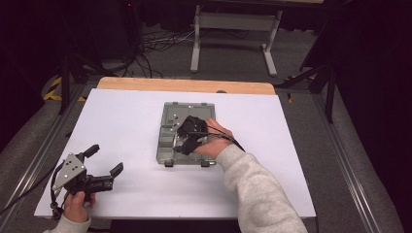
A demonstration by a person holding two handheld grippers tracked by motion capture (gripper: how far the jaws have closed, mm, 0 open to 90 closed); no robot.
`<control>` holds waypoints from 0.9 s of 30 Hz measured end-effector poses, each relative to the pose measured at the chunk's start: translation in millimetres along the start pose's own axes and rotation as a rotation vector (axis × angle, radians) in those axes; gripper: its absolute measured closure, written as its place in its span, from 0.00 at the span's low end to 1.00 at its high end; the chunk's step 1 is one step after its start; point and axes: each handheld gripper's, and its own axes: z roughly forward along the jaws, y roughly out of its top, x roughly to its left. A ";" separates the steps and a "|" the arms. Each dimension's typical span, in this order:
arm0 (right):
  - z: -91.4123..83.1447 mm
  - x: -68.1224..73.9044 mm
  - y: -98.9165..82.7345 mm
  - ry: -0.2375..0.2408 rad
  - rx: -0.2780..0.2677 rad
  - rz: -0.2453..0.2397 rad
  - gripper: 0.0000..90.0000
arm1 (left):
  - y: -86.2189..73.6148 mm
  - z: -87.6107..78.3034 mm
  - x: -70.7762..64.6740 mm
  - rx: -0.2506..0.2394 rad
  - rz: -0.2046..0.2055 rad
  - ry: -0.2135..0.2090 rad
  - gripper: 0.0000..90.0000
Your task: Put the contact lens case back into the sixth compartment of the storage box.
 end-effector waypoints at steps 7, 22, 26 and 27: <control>4.5 0.3 -0.9 0.022 0.021 -0.012 0.30 | -0.1 0.1 0.0 0.001 0.001 0.000 0.00; 12.0 0.7 -3.7 0.055 0.061 -0.027 0.30 | -0.1 0.2 0.0 -0.001 -0.003 0.000 0.00; 14.5 1.8 -3.8 0.066 0.077 -0.029 0.30 | -0.1 0.2 -0.1 0.000 -0.003 -0.001 0.00; 14.9 1.9 -3.8 0.068 0.079 -0.032 0.30 | -0.1 0.2 -0.1 0.000 -0.003 -0.001 0.00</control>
